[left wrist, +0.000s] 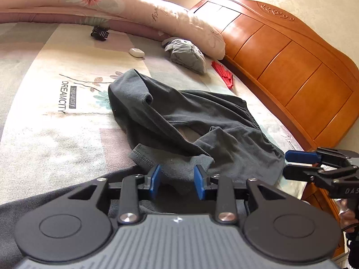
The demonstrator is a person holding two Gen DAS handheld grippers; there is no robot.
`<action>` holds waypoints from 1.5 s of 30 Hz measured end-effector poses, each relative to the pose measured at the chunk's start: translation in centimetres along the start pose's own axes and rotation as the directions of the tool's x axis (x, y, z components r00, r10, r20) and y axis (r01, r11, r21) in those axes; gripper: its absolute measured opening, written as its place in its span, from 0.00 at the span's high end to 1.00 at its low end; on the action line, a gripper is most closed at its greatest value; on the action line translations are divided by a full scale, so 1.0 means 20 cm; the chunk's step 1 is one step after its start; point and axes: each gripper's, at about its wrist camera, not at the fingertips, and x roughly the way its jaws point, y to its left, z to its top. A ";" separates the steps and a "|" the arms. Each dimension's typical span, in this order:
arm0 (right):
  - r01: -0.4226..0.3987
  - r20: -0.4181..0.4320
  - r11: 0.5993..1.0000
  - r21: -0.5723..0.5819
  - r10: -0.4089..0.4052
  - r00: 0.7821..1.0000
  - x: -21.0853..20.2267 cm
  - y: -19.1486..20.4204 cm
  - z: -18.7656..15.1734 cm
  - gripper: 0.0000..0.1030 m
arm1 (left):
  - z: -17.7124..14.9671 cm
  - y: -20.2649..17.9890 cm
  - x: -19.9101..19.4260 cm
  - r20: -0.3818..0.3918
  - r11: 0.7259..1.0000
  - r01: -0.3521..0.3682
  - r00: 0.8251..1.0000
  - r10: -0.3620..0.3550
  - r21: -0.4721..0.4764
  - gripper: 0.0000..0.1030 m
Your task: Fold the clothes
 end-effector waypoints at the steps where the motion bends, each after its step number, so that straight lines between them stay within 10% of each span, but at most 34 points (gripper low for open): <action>1: -0.016 -0.014 1.000 -0.018 0.016 1.000 0.06 0.01 0.03 0.39 | 0.00 0.01 0.00 0.002 1.000 -0.002 1.000 0.002 -0.017 0.69; 10: -0.084 -0.124 0.986 -0.145 0.066 0.990 0.68 0.14 0.20 0.45 | -0.02 0.12 -0.03 0.014 0.987 -0.024 1.000 0.027 -0.157 0.69; 15: -0.061 -0.167 0.985 -0.162 0.034 0.985 0.86 0.11 0.20 0.93 | -0.02 0.15 0.00 -0.004 0.982 -0.027 1.000 0.027 -0.189 0.69; 32: 0.001 -0.089 0.997 0.077 0.006 0.996 0.64 -0.35 0.02 0.87 | -0.08 -0.04 0.30 -0.103 0.981 0.076 0.990 -0.095 -0.177 0.68; 45: -0.110 -0.044 0.980 0.168 0.119 0.992 0.33 -0.35 -0.23 0.63 | -0.18 0.05 0.42 -0.016 0.893 0.179 0.979 -0.204 -0.414 0.62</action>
